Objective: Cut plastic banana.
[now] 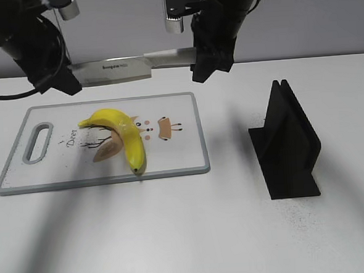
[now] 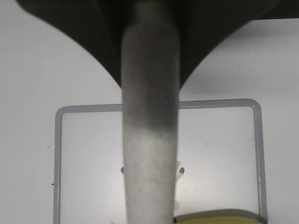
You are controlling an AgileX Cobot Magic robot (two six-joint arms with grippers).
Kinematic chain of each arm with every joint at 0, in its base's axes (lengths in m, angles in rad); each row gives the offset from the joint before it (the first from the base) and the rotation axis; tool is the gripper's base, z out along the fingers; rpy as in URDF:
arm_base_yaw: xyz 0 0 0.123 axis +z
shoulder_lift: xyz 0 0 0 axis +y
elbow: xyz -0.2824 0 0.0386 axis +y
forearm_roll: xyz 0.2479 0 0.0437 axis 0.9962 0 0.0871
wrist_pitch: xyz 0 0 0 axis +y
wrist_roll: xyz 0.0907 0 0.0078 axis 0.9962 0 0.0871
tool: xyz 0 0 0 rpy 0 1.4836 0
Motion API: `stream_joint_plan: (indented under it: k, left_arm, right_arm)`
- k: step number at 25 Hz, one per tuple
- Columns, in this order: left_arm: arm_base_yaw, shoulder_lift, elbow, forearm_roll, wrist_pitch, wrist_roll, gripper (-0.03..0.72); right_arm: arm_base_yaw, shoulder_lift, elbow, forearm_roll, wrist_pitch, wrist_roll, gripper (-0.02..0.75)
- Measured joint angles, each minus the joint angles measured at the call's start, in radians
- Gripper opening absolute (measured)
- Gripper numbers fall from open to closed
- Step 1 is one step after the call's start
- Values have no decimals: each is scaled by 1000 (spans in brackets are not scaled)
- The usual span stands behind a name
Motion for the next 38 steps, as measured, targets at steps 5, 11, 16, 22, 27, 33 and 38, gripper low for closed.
stream_joint_plan:
  k: [5, 11, 16, 22, 27, 33, 38]
  left_arm:
    - [0, -1, 0, -81, -38, -28, 649]
    - [3, -51, 0, -108, -147, -139, 652]
    - [25, -94, -7, -43, -217, -407, 638]
    - [105, -102, -90, 220, -113, -888, 593]
    - [180, -102, -128, 365, 101, -1086, 590]
    - [230, -115, -116, 436, 198, -1145, 589]
    - [233, -214, -12, 438, 200, -1163, 589]
  right_arm:
    - [-1, 0, 0, -11, -3, 24, 197]
    - [-3, 0, 0, -21, -7, 29, 197]
    - [-3, 0, 0, -23, -8, 136, 197]
    - [-4, -4, 0, -62, -8, 418, 197]
    - [-4, -49, 0, -93, -6, 684, 197]
    - [-4, -124, 7, -99, -5, 944, 197]
    - [-4, -236, 98, -99, -6, 1098, 197]
